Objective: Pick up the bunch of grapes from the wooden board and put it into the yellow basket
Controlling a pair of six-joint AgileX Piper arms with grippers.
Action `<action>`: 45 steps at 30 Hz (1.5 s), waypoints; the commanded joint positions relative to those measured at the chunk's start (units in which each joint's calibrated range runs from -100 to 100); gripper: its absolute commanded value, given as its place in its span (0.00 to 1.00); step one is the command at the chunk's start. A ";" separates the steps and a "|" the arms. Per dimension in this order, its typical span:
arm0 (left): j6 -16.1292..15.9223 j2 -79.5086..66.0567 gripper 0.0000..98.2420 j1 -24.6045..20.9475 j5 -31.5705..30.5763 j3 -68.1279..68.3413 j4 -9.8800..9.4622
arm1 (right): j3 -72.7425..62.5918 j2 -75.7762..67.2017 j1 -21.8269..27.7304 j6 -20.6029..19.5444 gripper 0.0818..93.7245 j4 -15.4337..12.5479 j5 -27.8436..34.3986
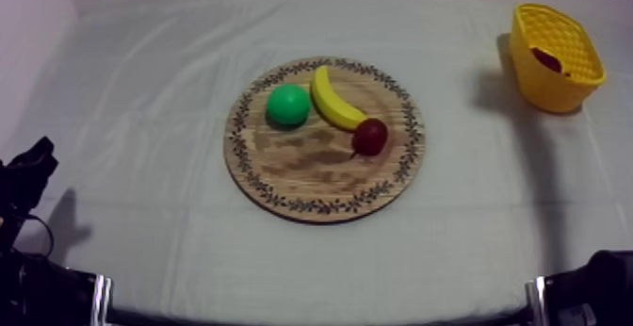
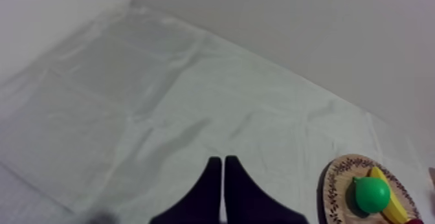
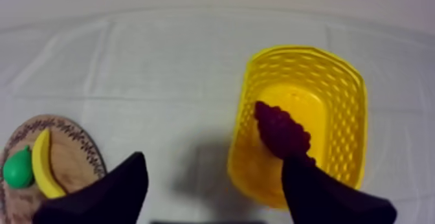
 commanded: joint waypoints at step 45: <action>-0.01 0.05 0.00 -0.03 -0.01 0.00 0.01 | 79.38 -78.99 -4.37 -4.13 0.00 3.09 -25.79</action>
